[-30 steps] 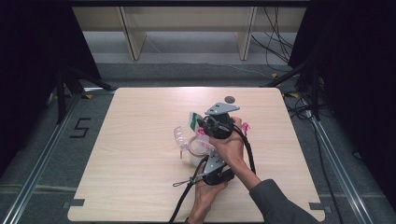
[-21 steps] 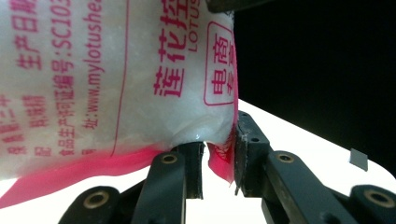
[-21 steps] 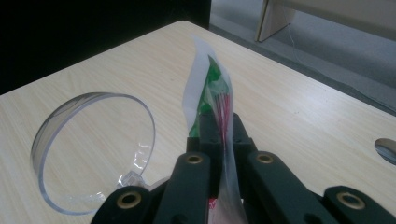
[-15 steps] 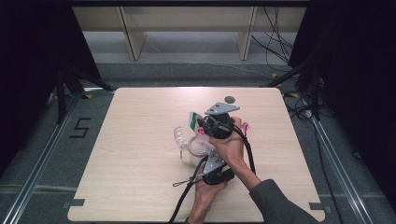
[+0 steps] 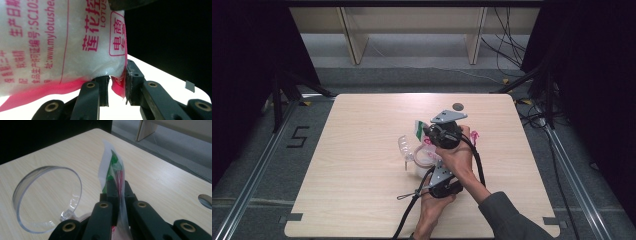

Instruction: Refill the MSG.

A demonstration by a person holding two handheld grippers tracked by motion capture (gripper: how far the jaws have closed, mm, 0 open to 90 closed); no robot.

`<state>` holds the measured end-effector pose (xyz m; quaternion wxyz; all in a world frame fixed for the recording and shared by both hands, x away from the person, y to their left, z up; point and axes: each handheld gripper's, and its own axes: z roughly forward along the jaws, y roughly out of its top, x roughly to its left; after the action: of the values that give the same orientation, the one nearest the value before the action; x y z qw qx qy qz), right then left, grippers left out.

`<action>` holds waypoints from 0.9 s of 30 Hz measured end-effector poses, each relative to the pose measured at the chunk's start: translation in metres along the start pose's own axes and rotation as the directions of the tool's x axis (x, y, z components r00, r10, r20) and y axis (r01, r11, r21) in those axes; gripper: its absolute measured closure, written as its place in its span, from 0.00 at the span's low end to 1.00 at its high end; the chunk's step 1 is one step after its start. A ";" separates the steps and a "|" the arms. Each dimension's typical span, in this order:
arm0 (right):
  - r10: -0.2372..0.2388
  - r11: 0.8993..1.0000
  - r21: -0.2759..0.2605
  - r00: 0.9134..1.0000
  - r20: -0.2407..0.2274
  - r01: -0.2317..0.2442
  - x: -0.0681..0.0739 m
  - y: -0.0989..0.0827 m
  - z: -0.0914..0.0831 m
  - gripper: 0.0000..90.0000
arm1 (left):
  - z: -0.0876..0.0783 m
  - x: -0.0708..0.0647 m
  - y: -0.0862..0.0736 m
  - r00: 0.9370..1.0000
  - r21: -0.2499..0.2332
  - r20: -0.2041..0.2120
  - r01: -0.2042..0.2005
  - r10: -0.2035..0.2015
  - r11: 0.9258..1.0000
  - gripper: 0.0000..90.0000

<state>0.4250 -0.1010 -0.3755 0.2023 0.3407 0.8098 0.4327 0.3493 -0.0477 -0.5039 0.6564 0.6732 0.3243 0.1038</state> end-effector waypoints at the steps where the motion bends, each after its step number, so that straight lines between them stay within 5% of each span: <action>1: -0.007 1.000 -0.004 1.000 0.004 0.007 0.000 0.000 0.001 0.99 | 0.000 0.000 0.000 1.000 0.000 0.000 -0.001 0.001 1.000 0.83; 3: 0.009 1.000 -0.008 1.000 -0.012 -0.009 -0.001 0.001 -0.002 0.99 | 0.000 0.001 0.000 1.000 -0.013 0.011 -0.003 0.003 1.000 0.83; 4: 0.035 0.999 -0.010 0.999 -0.013 -0.035 0.000 0.001 -0.004 0.99 | -0.005 0.005 0.002 0.998 0.051 -0.008 -0.069 0.070 0.996 0.83; 5: 0.025 1.000 -0.014 1.000 -0.014 -0.026 -0.001 0.001 -0.003 0.99 | -0.005 0.004 0.002 0.997 0.059 -0.009 -0.070 0.071 0.996 0.83; 6: 0.000 1.000 -0.016 1.000 -0.008 0.000 -0.001 0.000 -0.001 0.99 | -0.002 0.001 0.000 1.000 0.011 0.013 -0.024 0.024 1.000 0.83; 8: 0.011 1.000 -0.006 1.000 0.002 -0.011 0.002 0.000 0.000 0.99 | -0.005 0.003 0.002 0.998 0.049 -0.012 -0.063 0.064 0.997 0.83; 17: 0.010 1.000 -0.004 1.000 -0.016 -0.010 0.002 0.002 -0.001 0.99 | -0.005 0.005 0.003 0.998 0.033 -0.005 -0.058 0.058 0.998 0.83; 19: -0.008 1.000 0.000 1.000 -0.012 0.008 0.003 0.002 0.000 0.99 | -0.001 0.000 0.001 1.000 -0.032 0.005 0.000 0.000 0.999 0.83; 21: 0.005 1.000 0.005 1.000 -0.013 -0.005 0.004 0.003 -0.001 0.99 | -0.003 -0.001 0.003 1.000 -0.004 -0.016 -0.006 0.006 1.000 0.84; 26: -0.008 1.000 0.009 1.000 -0.013 0.008 0.004 0.003 0.000 0.99 | -0.002 0.000 0.002 1.000 -0.023 -0.004 -0.003 0.002 1.000 0.84; 27: 0.009 1.000 -0.004 1.000 -0.009 -0.009 0.004 0.003 0.000 0.99 | -0.006 0.004 0.003 0.998 0.032 -0.010 -0.063 0.063 0.998 0.84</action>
<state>0.4232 -0.0965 -0.3734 0.1974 0.3420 0.8082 0.4369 0.3502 -0.0400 -0.5016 0.6401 0.6929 0.3083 0.1229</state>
